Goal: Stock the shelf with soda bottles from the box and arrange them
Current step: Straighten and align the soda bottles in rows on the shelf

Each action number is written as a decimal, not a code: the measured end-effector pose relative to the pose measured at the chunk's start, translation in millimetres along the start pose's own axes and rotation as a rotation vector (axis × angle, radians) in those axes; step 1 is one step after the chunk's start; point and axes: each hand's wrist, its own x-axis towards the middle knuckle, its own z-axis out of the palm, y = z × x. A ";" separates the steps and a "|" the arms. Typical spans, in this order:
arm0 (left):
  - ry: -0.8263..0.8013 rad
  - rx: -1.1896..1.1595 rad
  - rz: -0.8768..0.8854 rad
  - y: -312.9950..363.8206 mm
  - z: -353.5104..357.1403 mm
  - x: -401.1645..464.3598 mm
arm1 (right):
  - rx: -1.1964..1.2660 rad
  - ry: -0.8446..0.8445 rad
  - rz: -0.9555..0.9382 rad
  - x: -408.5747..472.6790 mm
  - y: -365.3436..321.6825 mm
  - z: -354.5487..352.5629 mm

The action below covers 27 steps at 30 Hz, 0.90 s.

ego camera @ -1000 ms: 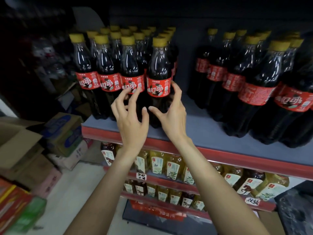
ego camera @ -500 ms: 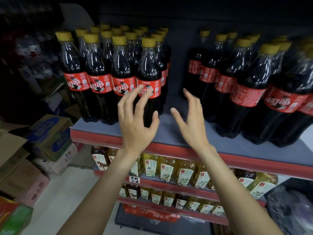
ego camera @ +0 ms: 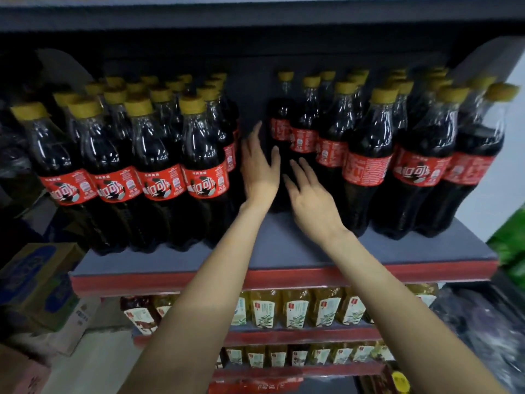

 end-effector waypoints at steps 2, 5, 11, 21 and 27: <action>-0.036 0.053 -0.002 -8.1 10.7 12.5 | -0.332 -0.016 -0.096 4.4 5.0 4.4; -0.067 0.084 0.023 -13.5 21.0 27.9 | -0.551 -0.135 -0.159 5.8 8.6 3.6; -0.241 0.026 -0.020 -3.6 33.7 56.2 | -0.656 -0.191 -0.245 3.1 21.6 3.1; 0.072 0.038 -0.050 0.4 16.9 32.5 | 0.070 0.119 -0.079 13.0 13.0 5.0; -0.026 -0.027 -0.132 17.4 15.0 30.9 | 0.716 -0.224 0.149 33.6 2.2 -0.1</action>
